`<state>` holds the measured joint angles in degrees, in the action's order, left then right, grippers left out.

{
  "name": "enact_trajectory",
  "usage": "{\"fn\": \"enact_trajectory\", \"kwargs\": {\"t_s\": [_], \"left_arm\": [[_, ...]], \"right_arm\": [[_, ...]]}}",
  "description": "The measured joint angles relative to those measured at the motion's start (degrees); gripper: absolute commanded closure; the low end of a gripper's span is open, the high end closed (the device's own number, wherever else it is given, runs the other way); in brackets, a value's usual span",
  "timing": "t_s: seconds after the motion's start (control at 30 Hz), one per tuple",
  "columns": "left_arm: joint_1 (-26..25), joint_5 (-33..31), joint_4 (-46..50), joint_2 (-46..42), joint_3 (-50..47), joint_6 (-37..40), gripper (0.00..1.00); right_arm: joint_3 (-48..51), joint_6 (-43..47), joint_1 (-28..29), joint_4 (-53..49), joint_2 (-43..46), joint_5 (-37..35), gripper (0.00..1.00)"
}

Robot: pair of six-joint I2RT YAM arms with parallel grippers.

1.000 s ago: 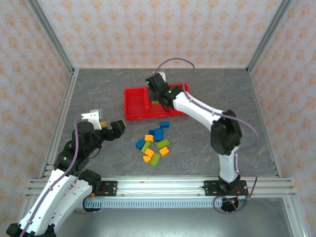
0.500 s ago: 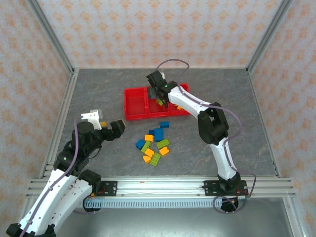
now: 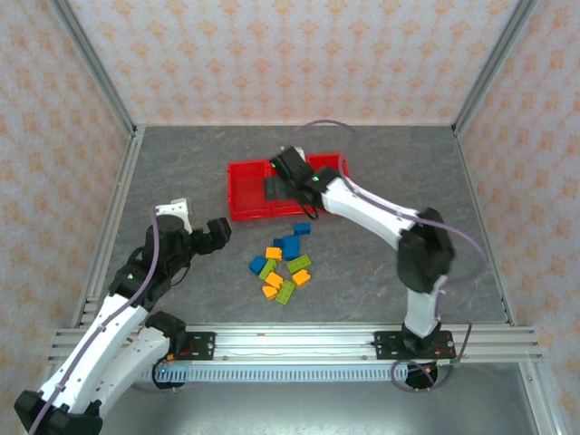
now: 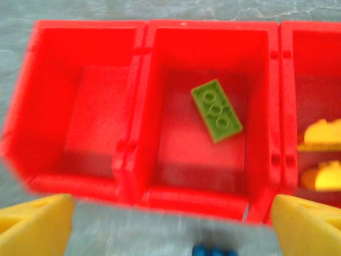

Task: Sort the legos into containers by color
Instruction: Rotate the lego at the bottom-center of the table.

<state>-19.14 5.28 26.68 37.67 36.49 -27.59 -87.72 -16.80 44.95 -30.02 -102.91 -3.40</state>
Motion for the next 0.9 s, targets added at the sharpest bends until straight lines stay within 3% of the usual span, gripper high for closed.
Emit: {"fn": "enact_trajectory", "kwargs": {"t_s": [0.13, 0.23, 0.4, 0.57, 0.9], "left_arm": [[0.0, -0.8, 0.9, 1.3, 0.0, -0.6, 0.01], [-0.3, -2.0, 2.5, 1.2, 0.7, -2.2, 0.01], [-0.7, -3.5, 7.4, 0.5, 3.1, -7.6, 0.01], [-0.7, -3.7, 11.8, 1.5, 3.5, -12.7, 0.01], [-0.7, -1.2, 12.5, 5.2, 5.7, -6.4, 0.01]], "right_arm": [[17.6, -2.4, 0.0, 4.6, 17.5, 1.5, 0.00], [26.0, -4.3, -1.6, 6.6, 23.1, 2.6, 0.00], [34.8, -8.4, -2.7, 7.8, 23.0, 7.8, 0.03], [38.8, -14.8, 0.7, 7.8, 22.9, 11.5, 0.03], [33.5, -29.9, 10.2, 8.0, 11.6, 8.7, 0.09]]}}
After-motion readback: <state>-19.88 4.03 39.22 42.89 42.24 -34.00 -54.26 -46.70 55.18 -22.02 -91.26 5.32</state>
